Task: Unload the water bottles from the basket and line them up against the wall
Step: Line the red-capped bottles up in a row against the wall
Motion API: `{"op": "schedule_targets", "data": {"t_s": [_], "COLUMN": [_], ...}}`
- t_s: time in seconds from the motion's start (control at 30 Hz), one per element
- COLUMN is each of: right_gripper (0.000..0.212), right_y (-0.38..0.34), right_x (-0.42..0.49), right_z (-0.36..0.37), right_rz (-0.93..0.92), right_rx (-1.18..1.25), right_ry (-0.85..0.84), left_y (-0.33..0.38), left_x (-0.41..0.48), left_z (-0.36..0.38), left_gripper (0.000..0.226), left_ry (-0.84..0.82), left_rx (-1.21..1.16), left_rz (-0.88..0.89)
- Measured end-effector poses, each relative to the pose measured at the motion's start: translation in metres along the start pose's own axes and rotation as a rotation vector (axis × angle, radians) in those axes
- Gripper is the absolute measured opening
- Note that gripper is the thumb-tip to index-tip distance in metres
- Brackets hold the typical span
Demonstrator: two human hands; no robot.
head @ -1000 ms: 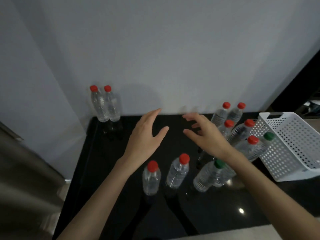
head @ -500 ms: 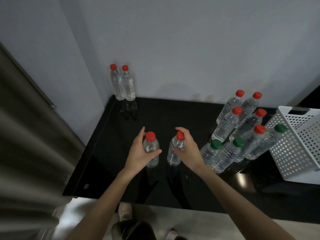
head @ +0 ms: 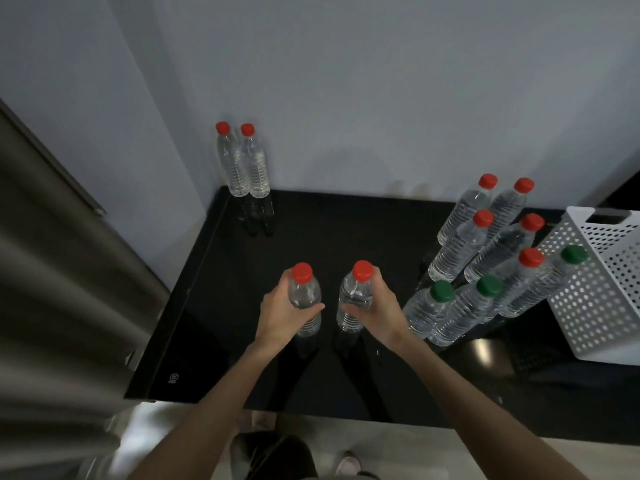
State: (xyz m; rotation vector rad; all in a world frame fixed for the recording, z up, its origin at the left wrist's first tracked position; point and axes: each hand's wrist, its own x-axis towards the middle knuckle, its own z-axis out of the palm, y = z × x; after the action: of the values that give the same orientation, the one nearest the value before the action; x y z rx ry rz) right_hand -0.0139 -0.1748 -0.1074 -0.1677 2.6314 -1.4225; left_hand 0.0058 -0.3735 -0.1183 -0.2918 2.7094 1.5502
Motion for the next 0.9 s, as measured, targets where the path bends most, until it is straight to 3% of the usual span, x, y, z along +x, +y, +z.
{"op": "schedule_targets", "data": {"t_s": [0.57,0.9], "right_gripper": [0.062,0.061], "right_y": [-0.081,-0.095], "right_x": [0.145,0.248], "right_z": [0.042,0.07], "right_rz": [-0.006,0.071], "right_rx": [0.075,0.051], "right_ry": [0.079,0.16], "left_y": [0.017,0.008], "left_x": [0.177,0.3], "left_z": [-0.095,-0.101], "left_gripper": [0.067,0.063], "left_ry": [-0.003,-0.056], "left_rx": [-0.038,-0.101], "left_rz": [0.194,0.215]}}
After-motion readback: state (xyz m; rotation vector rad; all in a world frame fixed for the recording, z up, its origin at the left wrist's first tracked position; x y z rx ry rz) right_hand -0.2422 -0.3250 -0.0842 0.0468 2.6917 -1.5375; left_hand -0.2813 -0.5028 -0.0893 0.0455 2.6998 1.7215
